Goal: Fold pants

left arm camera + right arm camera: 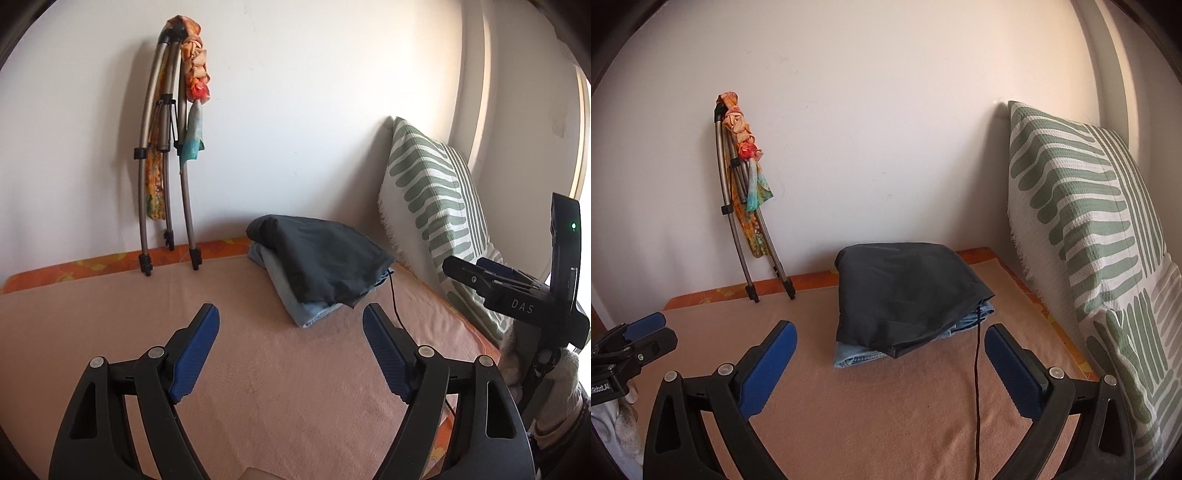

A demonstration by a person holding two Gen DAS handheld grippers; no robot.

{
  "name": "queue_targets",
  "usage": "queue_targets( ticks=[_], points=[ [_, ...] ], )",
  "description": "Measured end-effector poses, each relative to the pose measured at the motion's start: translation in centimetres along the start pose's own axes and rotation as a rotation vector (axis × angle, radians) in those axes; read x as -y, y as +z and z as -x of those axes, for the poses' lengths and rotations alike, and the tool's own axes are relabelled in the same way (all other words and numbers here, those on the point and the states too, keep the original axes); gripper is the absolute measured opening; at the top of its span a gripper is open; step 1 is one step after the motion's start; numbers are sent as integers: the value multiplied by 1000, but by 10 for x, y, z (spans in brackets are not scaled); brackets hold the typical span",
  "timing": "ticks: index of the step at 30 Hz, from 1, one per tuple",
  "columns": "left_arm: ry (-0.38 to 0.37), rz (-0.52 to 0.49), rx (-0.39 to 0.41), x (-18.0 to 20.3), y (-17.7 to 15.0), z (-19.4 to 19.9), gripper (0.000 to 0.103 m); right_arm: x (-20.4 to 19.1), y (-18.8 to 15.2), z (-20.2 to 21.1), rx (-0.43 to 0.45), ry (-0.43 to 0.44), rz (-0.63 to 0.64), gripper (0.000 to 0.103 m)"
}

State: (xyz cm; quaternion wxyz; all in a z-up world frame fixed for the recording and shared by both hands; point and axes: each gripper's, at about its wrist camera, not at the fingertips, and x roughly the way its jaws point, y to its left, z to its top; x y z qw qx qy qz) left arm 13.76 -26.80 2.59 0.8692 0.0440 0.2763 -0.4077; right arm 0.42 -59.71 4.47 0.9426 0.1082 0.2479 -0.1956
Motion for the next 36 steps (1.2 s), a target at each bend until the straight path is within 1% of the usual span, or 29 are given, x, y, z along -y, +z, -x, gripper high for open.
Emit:
queue_targets(
  ticks=[5,8,11,14,19,22,27,36],
  points=[
    [8,-33,-11,3,-22,3,80,-11,-13,2,7,-7,5,103],
    [6,-44,-14,3,-29,3,80,-17,-19,2,19,-23,12,103],
    [0,-34,-23,1,-35,1,80,-21,-23,2,29,-31,8,103],
    [10,-46,-27,-1,-41,1,80,-23,-29,1,42,-41,9,103],
    [17,-31,-43,-7,-48,0,80,-25,-39,-7,31,-44,17,103],
    [39,-43,-42,-8,-52,1,80,-25,-39,-10,34,-50,24,103],
    [51,-25,-64,-13,-54,-2,80,-24,-36,-9,34,-34,-3,103],
    [69,-15,-80,-18,-57,-1,81,-31,-39,-12,31,-48,27,103]
  ],
)
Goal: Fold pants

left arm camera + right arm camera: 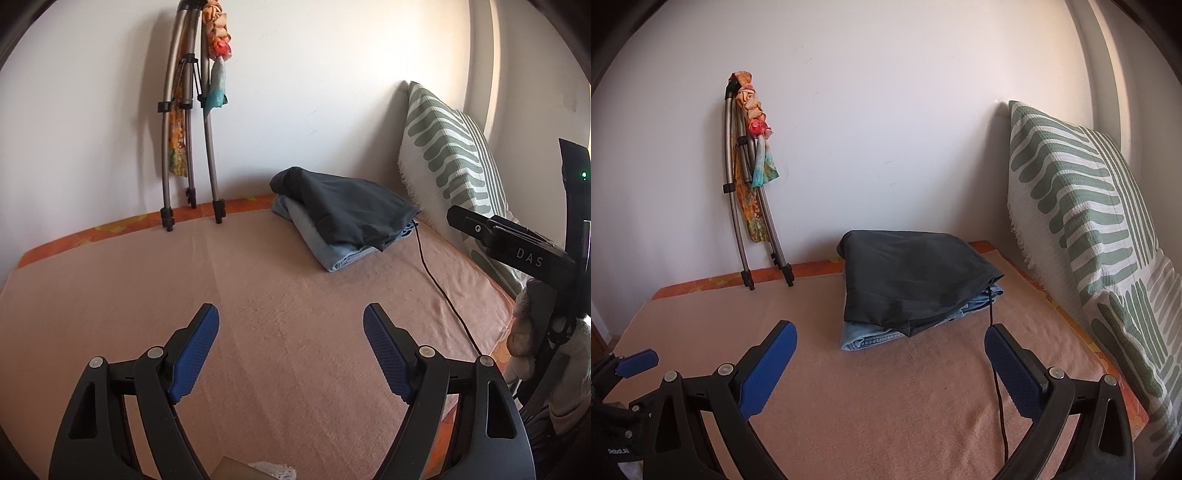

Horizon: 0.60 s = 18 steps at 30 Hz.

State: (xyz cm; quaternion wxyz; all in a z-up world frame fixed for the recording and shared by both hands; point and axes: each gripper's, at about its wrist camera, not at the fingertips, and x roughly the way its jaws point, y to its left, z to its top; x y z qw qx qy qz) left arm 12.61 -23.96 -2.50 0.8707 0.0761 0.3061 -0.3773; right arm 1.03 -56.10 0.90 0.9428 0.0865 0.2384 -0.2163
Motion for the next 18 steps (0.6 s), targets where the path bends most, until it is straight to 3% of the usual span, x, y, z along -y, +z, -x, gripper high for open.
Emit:
queue_targets(
  ticks=[18],
  points=[
    [29,7,-8,-4,-2,4,83,-8,-1,2,10,-13,31,103]
  ],
)
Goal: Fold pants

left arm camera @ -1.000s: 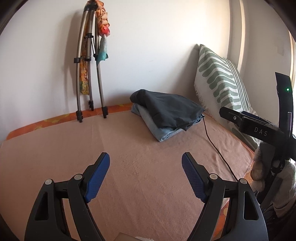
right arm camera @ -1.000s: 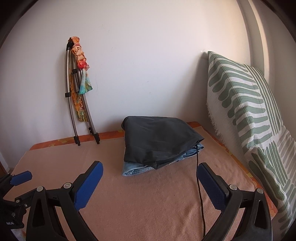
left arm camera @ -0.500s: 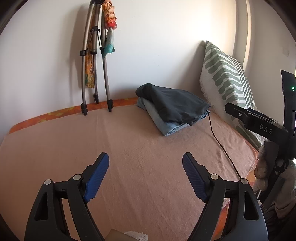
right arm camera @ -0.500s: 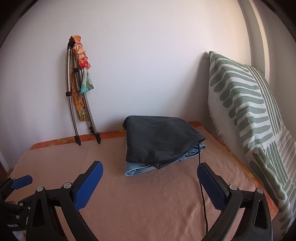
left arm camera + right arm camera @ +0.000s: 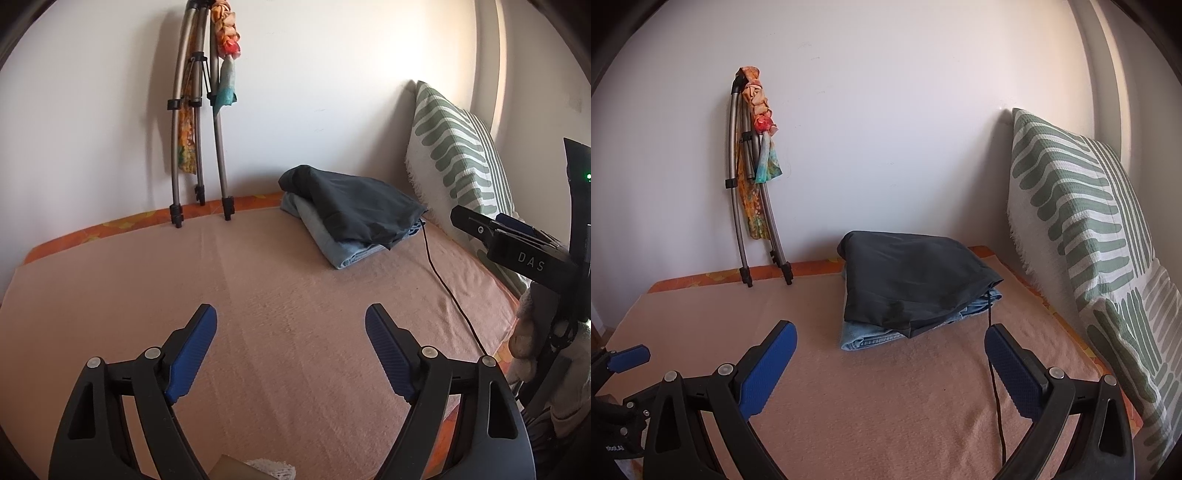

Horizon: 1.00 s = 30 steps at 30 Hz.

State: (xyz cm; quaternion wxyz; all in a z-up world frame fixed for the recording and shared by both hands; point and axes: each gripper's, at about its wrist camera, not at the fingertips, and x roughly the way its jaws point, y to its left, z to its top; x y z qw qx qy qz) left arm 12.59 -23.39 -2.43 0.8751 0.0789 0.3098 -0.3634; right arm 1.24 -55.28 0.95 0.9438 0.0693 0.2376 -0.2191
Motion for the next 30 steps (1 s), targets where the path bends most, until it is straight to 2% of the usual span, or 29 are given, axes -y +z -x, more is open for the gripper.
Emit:
queue_targets(
  ticks=[30],
  points=[
    [0,1,5,-2,1,2,83,3,-2,-1,-10,3,-13,103]
  ],
)
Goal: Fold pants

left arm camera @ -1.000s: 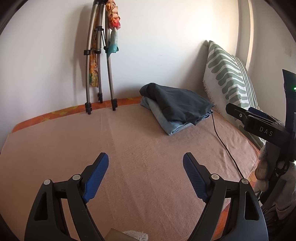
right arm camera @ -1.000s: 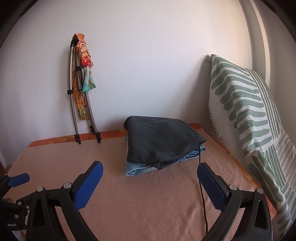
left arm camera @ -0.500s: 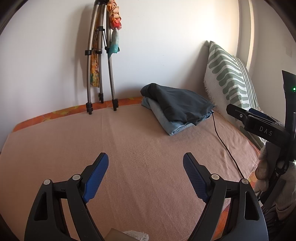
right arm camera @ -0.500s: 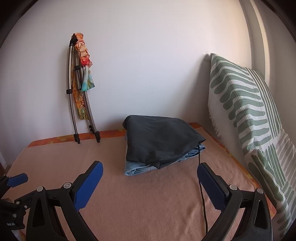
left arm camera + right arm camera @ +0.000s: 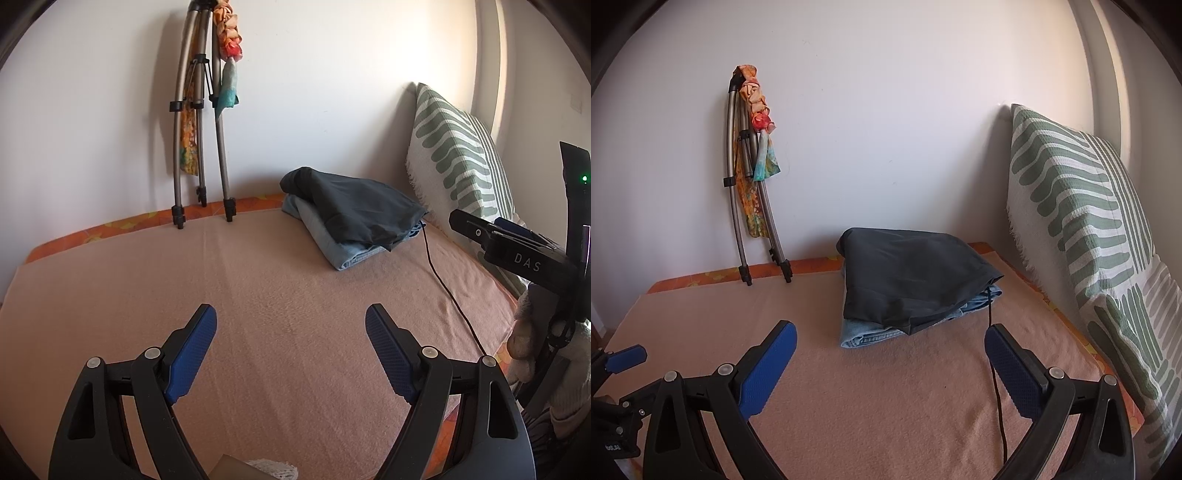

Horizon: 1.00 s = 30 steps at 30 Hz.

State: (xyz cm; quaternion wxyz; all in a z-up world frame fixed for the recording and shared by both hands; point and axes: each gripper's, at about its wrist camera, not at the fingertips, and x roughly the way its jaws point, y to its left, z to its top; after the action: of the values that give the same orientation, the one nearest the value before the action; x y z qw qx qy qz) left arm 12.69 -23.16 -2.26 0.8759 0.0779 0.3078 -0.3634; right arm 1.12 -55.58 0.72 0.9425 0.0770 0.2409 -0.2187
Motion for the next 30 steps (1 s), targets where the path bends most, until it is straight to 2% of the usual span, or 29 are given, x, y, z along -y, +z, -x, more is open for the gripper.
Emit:
queue_targets(
  ticks=[30],
  points=[
    [-5,-4,4,3,0,2,83,-1,-2,-1,-7,10,2,103]
  ],
)
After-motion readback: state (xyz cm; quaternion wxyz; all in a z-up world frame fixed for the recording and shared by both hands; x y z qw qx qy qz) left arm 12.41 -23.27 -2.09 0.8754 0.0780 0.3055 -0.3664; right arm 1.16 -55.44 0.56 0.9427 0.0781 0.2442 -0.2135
